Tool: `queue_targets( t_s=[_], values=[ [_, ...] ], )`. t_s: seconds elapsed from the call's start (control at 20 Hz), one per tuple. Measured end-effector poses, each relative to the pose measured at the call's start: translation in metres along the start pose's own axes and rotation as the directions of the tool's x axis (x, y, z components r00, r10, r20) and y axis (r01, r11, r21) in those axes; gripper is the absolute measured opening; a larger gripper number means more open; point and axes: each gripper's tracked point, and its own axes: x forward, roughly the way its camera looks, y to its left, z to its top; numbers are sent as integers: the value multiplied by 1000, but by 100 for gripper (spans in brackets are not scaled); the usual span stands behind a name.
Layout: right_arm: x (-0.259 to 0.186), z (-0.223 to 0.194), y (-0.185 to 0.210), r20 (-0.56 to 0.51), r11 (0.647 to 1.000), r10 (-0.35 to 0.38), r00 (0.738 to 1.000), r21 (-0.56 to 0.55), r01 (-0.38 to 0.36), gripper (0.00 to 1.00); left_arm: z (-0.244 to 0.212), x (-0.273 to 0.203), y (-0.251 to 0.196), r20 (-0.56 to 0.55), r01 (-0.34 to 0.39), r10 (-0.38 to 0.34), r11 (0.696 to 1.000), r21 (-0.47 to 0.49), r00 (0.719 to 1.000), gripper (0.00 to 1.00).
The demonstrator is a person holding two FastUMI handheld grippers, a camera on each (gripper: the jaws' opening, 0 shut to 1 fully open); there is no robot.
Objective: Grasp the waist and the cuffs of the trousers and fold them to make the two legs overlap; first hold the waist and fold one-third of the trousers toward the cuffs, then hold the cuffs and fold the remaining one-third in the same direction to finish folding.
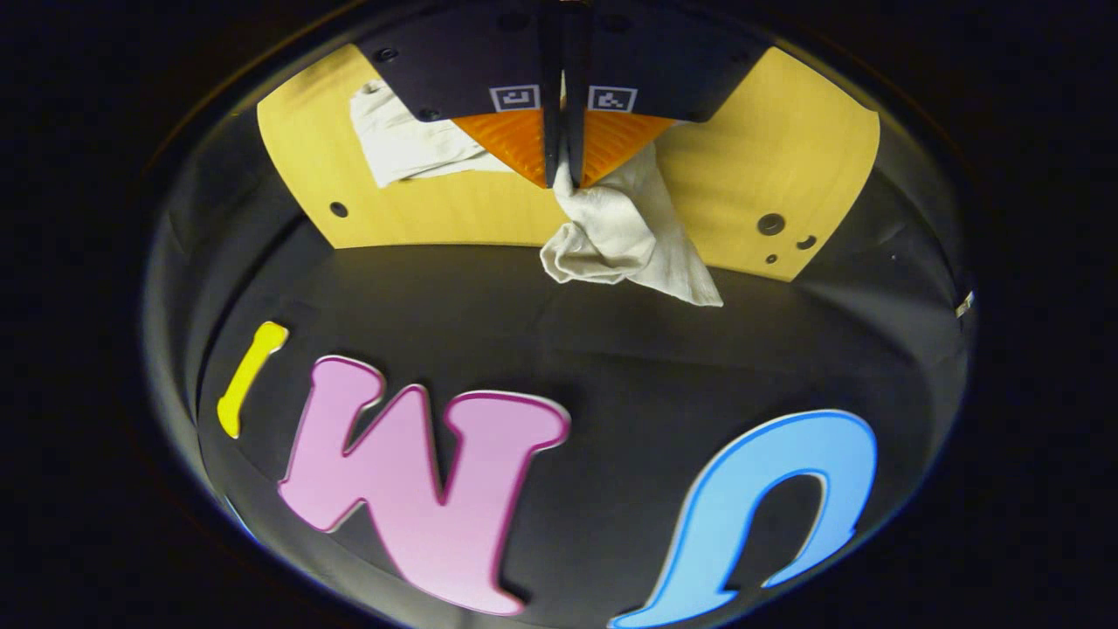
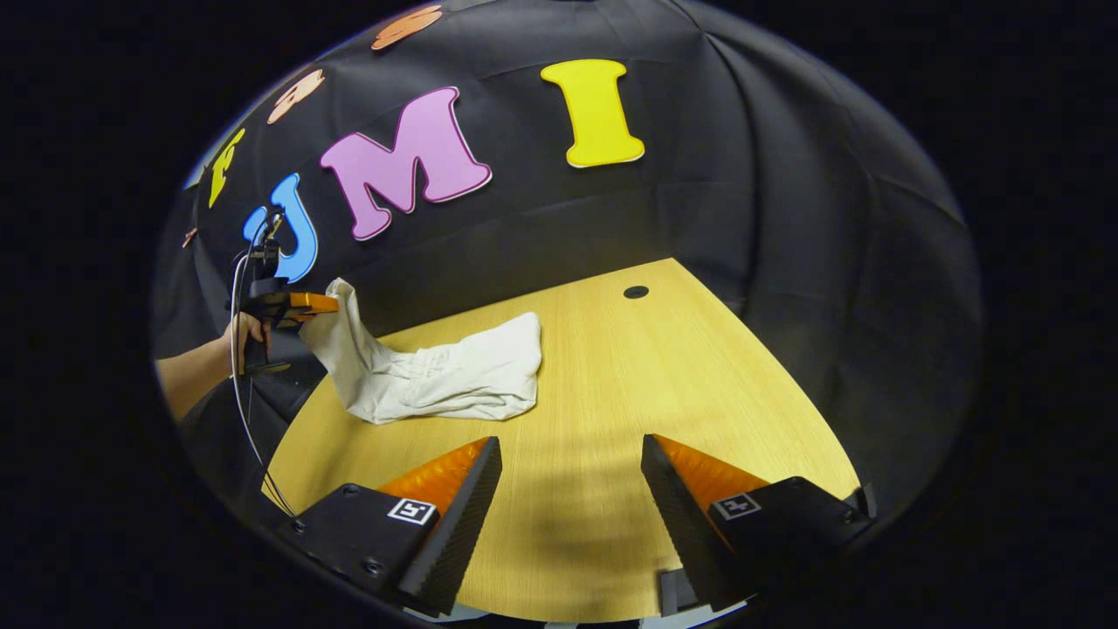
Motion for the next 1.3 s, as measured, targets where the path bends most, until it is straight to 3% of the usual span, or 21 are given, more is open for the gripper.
queue_targets(
  t_s=[0.3,0.55,0.7,0.95,1.15,1.3],
  values=[
    [-3,18,-26,38,1000,0,999,17,0,98,-15,19,-127,-20,148,-148,989,3,989,6],
    [-1,13,-36,28,1000,2,1000,30,-3,98,-42,38,-203,-76,234,-234,972,-9,969,6],
    [0,6,-35,12,1000,11,1000,20,-11,98,-67,49,-236,-121,264,-266,964,-37,956,6],
    [3,8,-23,7,1000,28,1000,4,-28,98,-113,49,-254,-207,269,-284,958,-98,936,7],
    [3,12,-10,16,999,31,999,-10,-31,98,-127,30,-246,-229,295,-314,949,-115,921,22],
    [2,17,5,28,999,29,999,-15,-29,98,-119,9,-237,-205,326,-343,938,-115,916,74]
  ],
)
